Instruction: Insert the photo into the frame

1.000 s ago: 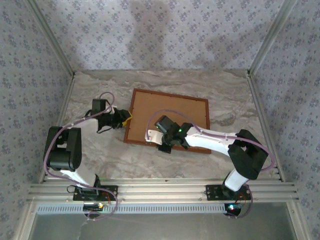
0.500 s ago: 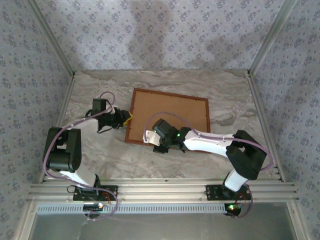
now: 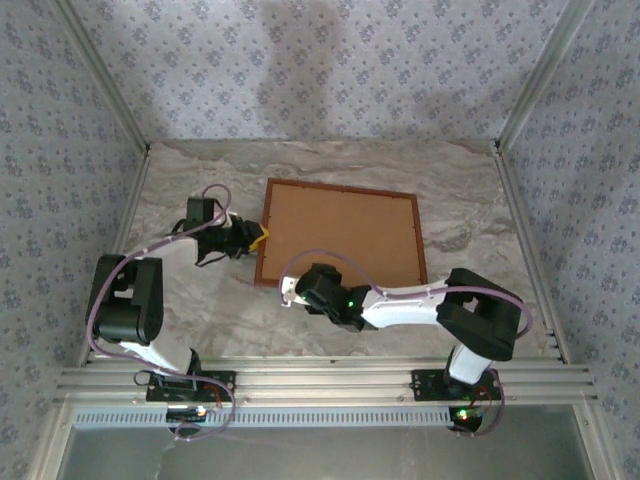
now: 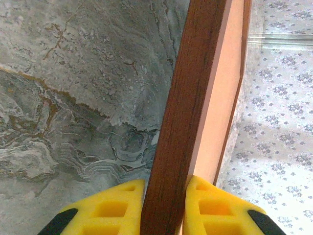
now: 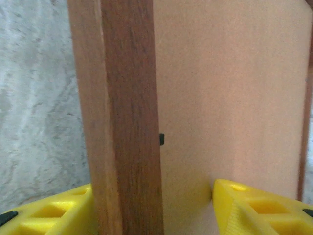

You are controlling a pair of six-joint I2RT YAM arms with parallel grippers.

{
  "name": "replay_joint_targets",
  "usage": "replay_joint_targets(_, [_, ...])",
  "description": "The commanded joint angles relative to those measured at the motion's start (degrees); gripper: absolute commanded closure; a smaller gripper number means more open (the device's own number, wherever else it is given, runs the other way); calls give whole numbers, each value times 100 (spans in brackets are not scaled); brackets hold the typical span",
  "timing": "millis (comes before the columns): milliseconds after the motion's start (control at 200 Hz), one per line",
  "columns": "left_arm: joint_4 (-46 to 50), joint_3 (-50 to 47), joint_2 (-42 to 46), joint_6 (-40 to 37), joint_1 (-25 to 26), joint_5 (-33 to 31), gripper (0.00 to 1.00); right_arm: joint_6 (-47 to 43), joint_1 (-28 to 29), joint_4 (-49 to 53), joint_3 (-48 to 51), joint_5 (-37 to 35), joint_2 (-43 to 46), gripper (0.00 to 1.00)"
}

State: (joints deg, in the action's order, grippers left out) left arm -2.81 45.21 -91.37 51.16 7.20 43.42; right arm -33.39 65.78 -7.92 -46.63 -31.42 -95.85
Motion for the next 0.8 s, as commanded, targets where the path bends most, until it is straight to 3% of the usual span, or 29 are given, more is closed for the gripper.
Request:
replay_joint_targets(0, [273, 78, 194, 421, 39, 131, 86, -164, 48, -560, 131, -890, -239, 41])
replay_joint_targets(255, [272, 125, 147, 465, 37, 150, 86, -466, 111, -1062, 230, -1329, -355, 52])
replay_joint_targets(385, [241, 171, 110, 508, 43, 142, 85, -670, 141, -1007, 191, -1428, -350, 74])
replay_joint_targets(595, [193, 275, 55, 614, 38, 101, 78, -468, 141, -446, -114, -1395, -206, 96])
replay_joint_targets(660, [201, 332, 81, 662, 28, 52, 66, -375, 124, -191, -258, -1317, -132, 100])
replay_joint_targets(794, [355, 550, 217, 648, -68, -84, 7, -349, 62, 104, -454, -1111, 106, 100])
